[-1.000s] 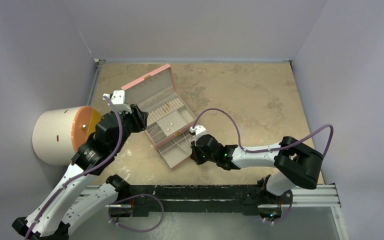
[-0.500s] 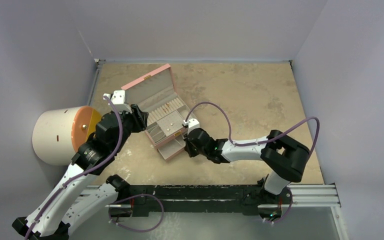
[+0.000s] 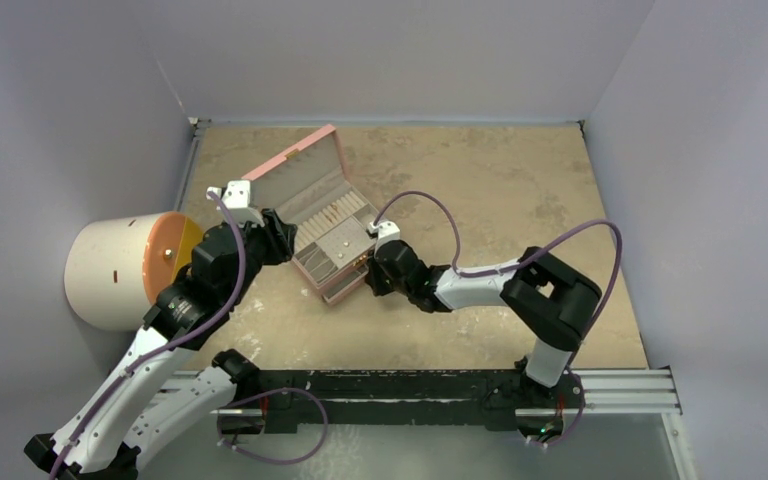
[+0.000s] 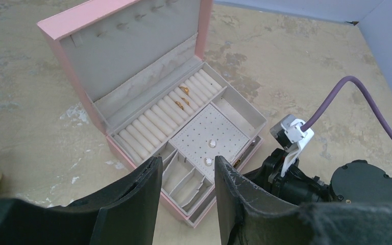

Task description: Organize the mixed jewelry

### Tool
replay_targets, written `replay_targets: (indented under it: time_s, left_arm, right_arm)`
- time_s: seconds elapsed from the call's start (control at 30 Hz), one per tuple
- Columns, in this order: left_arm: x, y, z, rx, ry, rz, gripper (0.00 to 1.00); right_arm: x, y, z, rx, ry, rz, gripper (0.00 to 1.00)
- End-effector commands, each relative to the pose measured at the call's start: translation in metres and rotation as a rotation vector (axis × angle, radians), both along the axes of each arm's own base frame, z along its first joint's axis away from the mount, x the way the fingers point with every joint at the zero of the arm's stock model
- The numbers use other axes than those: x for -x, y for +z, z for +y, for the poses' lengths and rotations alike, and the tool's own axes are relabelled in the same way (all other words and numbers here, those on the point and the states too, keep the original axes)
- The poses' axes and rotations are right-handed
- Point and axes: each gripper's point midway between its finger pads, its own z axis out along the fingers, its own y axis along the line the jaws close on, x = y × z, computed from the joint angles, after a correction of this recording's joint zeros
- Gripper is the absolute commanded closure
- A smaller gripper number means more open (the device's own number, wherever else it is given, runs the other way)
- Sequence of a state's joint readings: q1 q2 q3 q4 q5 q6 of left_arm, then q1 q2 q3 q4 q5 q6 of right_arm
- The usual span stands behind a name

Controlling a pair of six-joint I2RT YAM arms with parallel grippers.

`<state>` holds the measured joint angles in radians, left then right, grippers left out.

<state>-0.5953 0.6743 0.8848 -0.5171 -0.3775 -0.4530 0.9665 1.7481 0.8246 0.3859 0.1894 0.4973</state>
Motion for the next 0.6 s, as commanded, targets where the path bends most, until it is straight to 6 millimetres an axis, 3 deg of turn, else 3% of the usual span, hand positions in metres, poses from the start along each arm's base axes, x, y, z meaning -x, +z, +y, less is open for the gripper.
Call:
replay_targets:
  time_s: [0.0,0.3,0.57]
  left_arm:
    - [-0.003,0.01,0.001,0.027,0.01,-0.034,0.58]
    - [-0.003,0.01,0.001,0.026,0.01,-0.035,0.58]
    - [-0.003,0.01,0.001,0.026,0.01,-0.034,0.58]
  right_arm:
    - [-0.033,0.039,0.024,-0.146,-0.05,-0.11,1.0]
    - [-0.045,0.05,0.043,-0.222,0.032,-0.256,0.94]
    - [-0.053,0.047,0.043,-0.224,0.043,-0.352,0.77]
